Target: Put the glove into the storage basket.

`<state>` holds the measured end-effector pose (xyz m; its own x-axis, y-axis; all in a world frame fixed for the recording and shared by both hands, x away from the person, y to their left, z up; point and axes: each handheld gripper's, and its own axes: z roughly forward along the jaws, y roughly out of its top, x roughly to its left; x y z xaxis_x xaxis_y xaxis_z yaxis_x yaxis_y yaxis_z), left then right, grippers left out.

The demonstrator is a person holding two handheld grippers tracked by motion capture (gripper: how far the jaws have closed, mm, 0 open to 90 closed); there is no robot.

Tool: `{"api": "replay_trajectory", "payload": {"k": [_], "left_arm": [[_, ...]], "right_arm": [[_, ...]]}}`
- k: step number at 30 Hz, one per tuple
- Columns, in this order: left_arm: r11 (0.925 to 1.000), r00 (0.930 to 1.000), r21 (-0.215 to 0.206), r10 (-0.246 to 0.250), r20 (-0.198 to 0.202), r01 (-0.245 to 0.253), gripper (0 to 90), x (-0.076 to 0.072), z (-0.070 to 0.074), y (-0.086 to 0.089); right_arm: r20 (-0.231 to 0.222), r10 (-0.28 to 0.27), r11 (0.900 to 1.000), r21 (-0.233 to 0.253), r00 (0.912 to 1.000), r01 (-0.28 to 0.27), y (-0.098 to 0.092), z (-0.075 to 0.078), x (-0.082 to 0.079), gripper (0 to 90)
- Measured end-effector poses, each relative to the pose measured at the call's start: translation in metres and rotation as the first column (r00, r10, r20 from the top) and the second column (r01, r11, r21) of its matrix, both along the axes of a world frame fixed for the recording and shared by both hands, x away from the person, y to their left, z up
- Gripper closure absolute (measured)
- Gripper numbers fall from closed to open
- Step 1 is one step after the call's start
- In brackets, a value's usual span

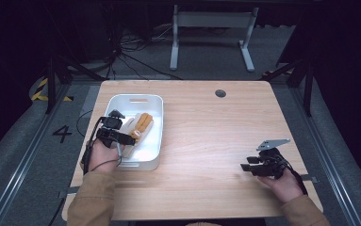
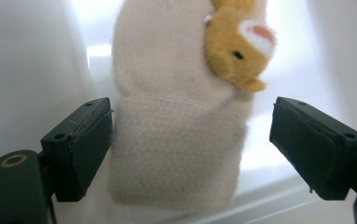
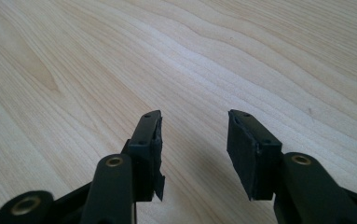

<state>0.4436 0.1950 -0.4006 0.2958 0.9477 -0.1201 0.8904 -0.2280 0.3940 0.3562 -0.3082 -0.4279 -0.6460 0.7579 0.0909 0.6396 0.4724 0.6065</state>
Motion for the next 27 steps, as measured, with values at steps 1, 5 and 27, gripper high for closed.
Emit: {"api": "replay_trajectory", "payload": {"k": [1, 5, 27], "left_arm": [[0.9999, 0.9999, -0.01, 0.007, 0.01, -0.007, 13.9, -0.001, 0.002, 0.001], [0.9998, 0.9987, -0.015, 0.01, 0.051, -0.009, 13.4, -0.006, 0.01, 0.003], [0.9216, 0.9226, -0.203, -0.271, 0.275, 0.331, 15.6, -0.061, 0.052, -0.051]], "right_arm": [[0.0, 0.0, 1.0, 0.0, 1.0, 0.0, 0.0, 0.0, 0.0, 55.1], [-0.001, -0.001, 1.0, -0.003, 1.0, 0.001, 0.0, 0.0, 0.0, 55.0], [0.044, 0.027, 1.0, 0.01, 0.9987, -0.028, -0.004, 0.001, -0.001, 53.1]]}}
